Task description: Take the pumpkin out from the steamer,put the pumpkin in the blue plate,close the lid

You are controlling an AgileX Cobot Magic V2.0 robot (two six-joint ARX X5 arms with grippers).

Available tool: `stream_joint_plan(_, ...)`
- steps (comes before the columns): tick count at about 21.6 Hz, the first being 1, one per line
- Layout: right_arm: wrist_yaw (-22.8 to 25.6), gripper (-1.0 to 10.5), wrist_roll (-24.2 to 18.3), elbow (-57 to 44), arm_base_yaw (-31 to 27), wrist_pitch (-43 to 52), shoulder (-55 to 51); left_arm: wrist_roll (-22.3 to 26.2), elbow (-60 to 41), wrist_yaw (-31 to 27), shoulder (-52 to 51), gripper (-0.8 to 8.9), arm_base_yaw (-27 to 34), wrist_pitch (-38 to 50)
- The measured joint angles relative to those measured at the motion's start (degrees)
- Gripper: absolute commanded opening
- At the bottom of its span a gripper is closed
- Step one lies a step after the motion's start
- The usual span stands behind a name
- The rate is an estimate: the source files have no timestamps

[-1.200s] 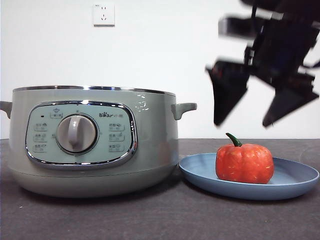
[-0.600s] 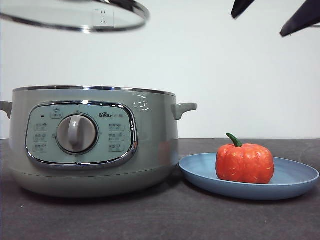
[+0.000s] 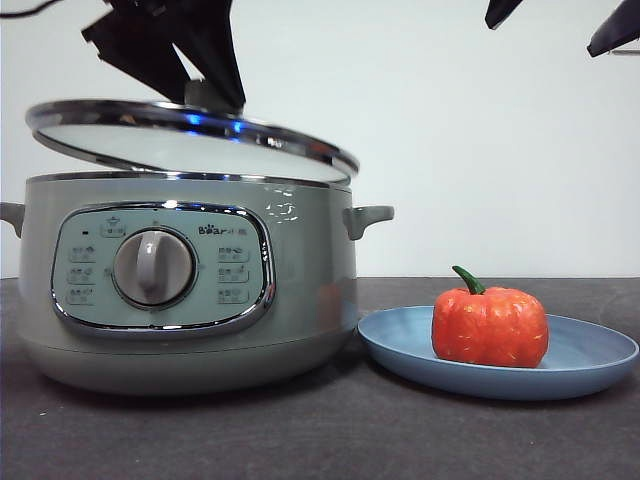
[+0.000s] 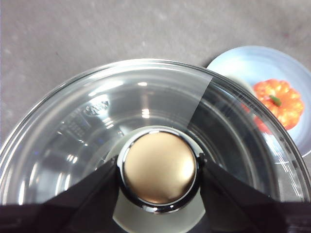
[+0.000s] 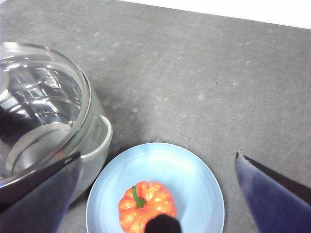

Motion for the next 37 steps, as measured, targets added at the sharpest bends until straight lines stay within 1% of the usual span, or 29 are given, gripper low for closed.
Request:
stream_joint_plan(11, 0.0, 6.0, 0.0, 0.0, 0.0, 0.0, 0.0, -0.3, 0.0, -1.4, 1.0, -0.09, 1.0, -0.7)
stream_joint_plan(16, 0.0, 6.0, 0.0, 0.0, 0.0, 0.3, 0.0, -0.3, 0.0, -0.1, 1.0, -0.09, 2.2, -1.1)
stream_joint_plan(19, 0.0, 6.0, 0.0, 0.0, 0.0, 1.0, 0.0, -0.3, 0.0, 1.6, 1.0, -0.09, 2.1, 0.2)
stream_joint_plan(24, 0.0, 6.0, 0.0, 0.0, 0.0, 1.3, 0.0, -0.4, -4.3, 1.7, 0.2, -0.09, 2.2, 4.4)
stream_joint_plan(27, 0.0, 6.0, 0.0, 0.0, 0.0, 1.3, 0.0, -0.4, -4.8, 1.8, 0.0, 0.08, 2.2, 4.9)
stream_joint_plan(28, 0.0, 6.0, 0.0, 0.0, 0.0, 1.3, 0.0, -0.4, -4.8, 1.8, 0.0, 0.71, 2.2, 4.9)
stream_joint_plan(30, 0.0, 6.0, 0.0, 0.0, 0.0, 1.3, 0.0, -0.4, -4.8, 1.8, 0.0, 3.03, 2.2, 4.8)
stream_joint_plan(31, 0.0, 6.0, 0.0, 0.0, 0.0, 1.4, 0.0, -0.4, -4.8, 1.8, 0.0, 3.45, 2.2, 4.7)
stream_joint_plan(36, 0.0, 6.0, 0.0, 0.0, 0.0, 1.4, 0.0, -0.6, -4.8, 1.8, -0.1, 3.46, 2.2, 4.1)
stream_joint_plan(37, 0.0, 6.0, 0.0, 0.0, 0.0, 1.4, 0.0, -0.3, -4.8, 1.7, -0.1, 3.46, 2.2, 2.7)
